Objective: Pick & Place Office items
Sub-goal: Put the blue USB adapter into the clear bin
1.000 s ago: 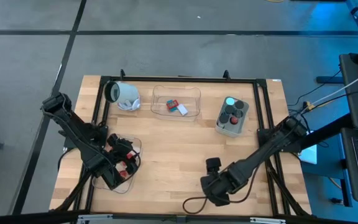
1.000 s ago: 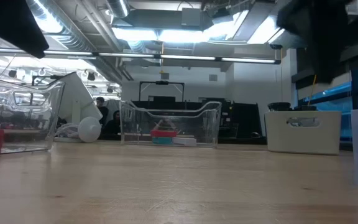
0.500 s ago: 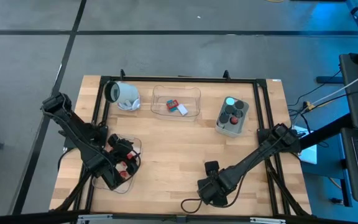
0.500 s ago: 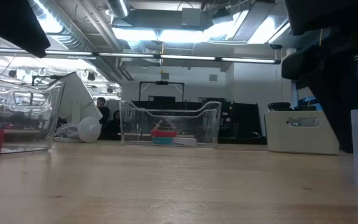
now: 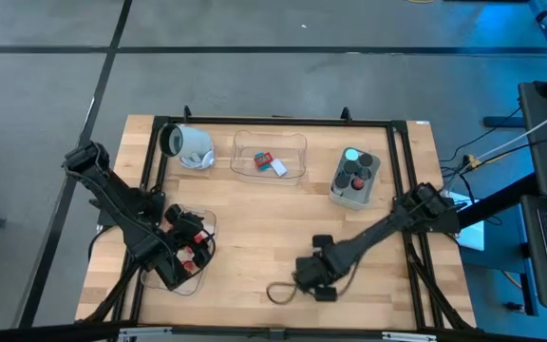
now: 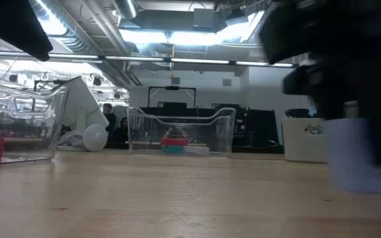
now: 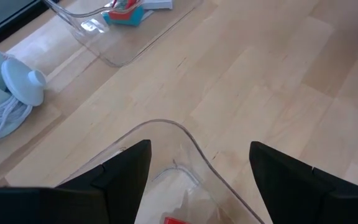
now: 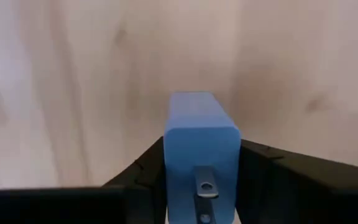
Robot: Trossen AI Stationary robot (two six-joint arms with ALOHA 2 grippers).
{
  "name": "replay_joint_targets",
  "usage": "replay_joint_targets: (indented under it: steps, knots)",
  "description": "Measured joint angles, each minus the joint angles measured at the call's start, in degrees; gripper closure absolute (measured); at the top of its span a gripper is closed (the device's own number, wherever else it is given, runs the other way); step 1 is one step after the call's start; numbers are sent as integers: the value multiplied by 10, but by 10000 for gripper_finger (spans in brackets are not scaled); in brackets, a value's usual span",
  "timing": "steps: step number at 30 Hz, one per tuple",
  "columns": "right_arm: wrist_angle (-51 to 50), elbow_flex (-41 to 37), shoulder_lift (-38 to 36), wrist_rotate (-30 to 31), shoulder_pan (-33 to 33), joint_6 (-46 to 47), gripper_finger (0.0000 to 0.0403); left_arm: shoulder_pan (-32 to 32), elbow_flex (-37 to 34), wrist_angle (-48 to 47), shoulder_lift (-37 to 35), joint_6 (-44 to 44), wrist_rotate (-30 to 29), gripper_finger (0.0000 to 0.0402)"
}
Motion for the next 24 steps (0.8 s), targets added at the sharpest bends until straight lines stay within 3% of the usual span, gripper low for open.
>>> replay_joint_targets:
  steps: [4,13,24]
  knots:
    - [40,0,0,-1,-54,-3,286,0,0,-5,0,1,19,132]
    - [291,27,1,2,-200,-55,286,0,0,-89,0,-48,68,132]
    - [340,41,19,-4,-290,-44,286,0,0,-181,0,-110,92,132]
